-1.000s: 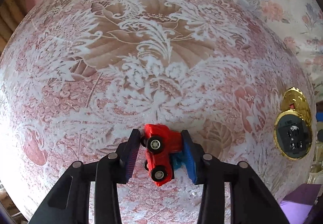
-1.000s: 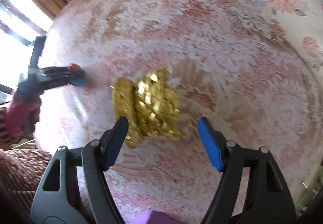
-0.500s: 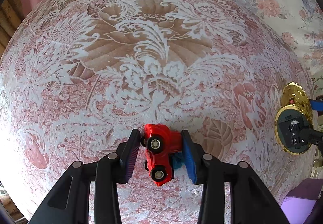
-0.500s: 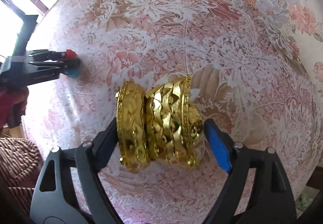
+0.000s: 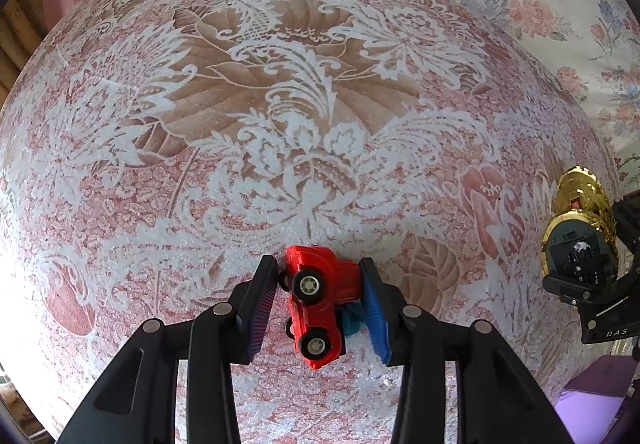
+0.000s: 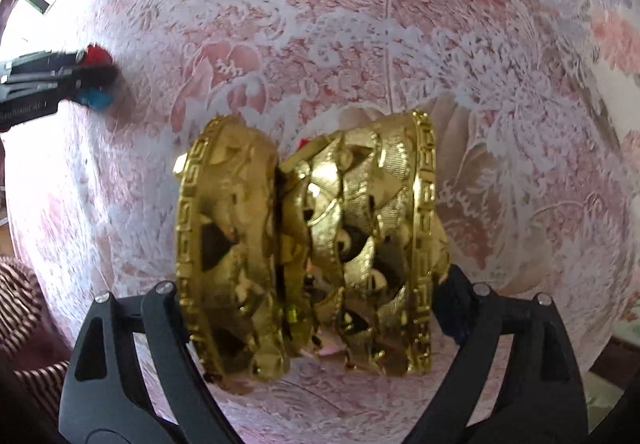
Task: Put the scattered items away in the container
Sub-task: 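Lift the red toy car and gold ornament off the table with both grippers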
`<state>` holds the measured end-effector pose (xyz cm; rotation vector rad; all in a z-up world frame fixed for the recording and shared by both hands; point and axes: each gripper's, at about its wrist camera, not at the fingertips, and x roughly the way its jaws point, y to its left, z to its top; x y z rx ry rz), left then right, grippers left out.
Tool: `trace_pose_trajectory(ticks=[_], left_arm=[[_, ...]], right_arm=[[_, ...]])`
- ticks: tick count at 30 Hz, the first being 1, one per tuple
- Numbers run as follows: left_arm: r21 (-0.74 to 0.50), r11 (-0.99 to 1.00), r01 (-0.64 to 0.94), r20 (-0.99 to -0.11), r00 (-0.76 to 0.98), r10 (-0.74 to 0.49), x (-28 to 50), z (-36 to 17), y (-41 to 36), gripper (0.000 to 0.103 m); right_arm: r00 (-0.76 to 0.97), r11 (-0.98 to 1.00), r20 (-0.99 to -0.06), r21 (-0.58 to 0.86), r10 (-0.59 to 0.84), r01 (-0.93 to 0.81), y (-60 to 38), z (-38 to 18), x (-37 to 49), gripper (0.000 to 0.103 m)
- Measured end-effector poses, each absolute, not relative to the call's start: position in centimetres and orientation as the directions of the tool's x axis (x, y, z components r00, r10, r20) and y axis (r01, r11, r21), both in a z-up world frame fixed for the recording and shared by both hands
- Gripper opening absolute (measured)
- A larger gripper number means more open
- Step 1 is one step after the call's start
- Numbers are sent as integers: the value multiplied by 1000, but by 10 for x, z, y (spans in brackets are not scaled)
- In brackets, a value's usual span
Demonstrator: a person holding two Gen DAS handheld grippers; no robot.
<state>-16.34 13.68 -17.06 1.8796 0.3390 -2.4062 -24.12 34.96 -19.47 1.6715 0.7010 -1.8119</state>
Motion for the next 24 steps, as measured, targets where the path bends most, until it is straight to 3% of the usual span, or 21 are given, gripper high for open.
trace_pose_trajectory(ticks=[12, 14, 24], left_arm=[[-124, -974, 190, -969, -235, 78, -164, -166, 143, 42], [-119, -977, 178, -969, -236, 75, -163, -165, 145, 41], [-199, -962, 186, -954, -260, 147, -152, -157, 137, 40]], right_arm=[[-91, -753, -990, 24, -111, 658, 356, -191, -246, 89], [-101, -763, -988, 27, -121, 646, 360, -190, -246, 84], [-112, -770, -984, 38, -140, 637, 367, -182, -242, 84]])
